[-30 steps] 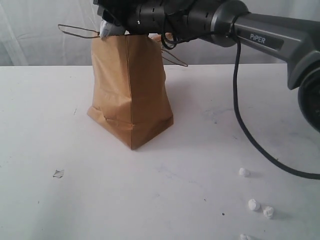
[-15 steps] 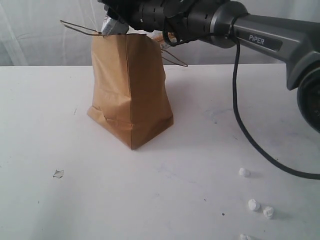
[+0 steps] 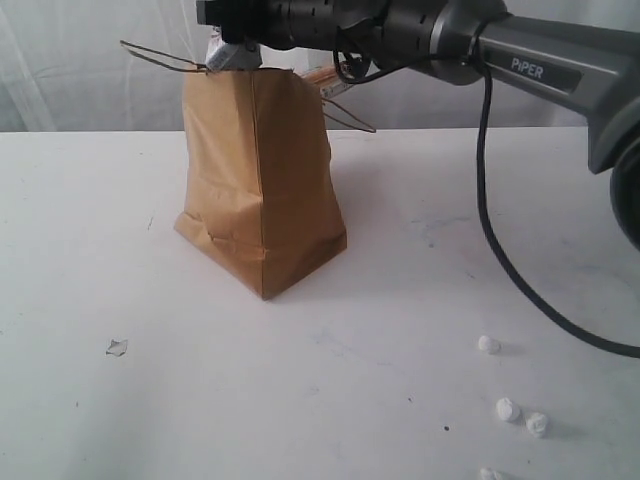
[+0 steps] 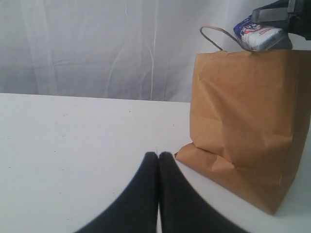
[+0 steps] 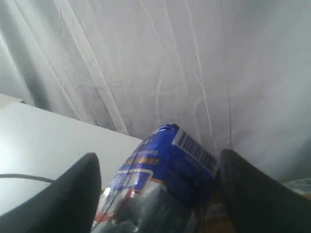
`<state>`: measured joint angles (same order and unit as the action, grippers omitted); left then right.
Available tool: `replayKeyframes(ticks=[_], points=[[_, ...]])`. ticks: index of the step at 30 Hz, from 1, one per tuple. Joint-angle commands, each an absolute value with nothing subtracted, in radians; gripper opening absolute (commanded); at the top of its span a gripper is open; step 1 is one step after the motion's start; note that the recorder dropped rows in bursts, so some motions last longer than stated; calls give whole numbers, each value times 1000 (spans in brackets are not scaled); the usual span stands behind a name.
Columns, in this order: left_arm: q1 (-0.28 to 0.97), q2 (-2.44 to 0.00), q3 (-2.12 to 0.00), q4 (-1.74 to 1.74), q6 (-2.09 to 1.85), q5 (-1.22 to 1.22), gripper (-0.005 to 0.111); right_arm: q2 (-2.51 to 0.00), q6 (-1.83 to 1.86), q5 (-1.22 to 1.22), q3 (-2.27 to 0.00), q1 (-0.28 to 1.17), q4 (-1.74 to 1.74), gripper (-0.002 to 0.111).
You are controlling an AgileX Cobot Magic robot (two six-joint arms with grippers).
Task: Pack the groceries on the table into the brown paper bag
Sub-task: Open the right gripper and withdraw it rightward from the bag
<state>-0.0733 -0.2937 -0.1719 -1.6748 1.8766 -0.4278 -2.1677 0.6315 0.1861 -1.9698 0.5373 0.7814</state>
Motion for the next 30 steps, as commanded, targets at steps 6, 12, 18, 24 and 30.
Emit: replayKeyframes(ticks=[6, 12, 18, 24, 30], points=[[-67, -288, -169, -1692, 1885, -483, 0, -2144, 646, 447, -1952, 529, 679, 63], [-67, -288, -169, -1692, 1885, -503, 0, -2138, 620, 435, -1952, 527, 613, 64], [-67, -288, -169, -1692, 1885, -503, 0, -2114, 514, 521, -1952, 527, 573, 66], [-67, -288, -169, -1692, 1885, -503, 0, -2105, 492, 654, -1952, 527, 502, 78], [-67, -288, -169, -1692, 1885, -507, 0, -2104, 492, 681, -1952, 527, 409, 79]])
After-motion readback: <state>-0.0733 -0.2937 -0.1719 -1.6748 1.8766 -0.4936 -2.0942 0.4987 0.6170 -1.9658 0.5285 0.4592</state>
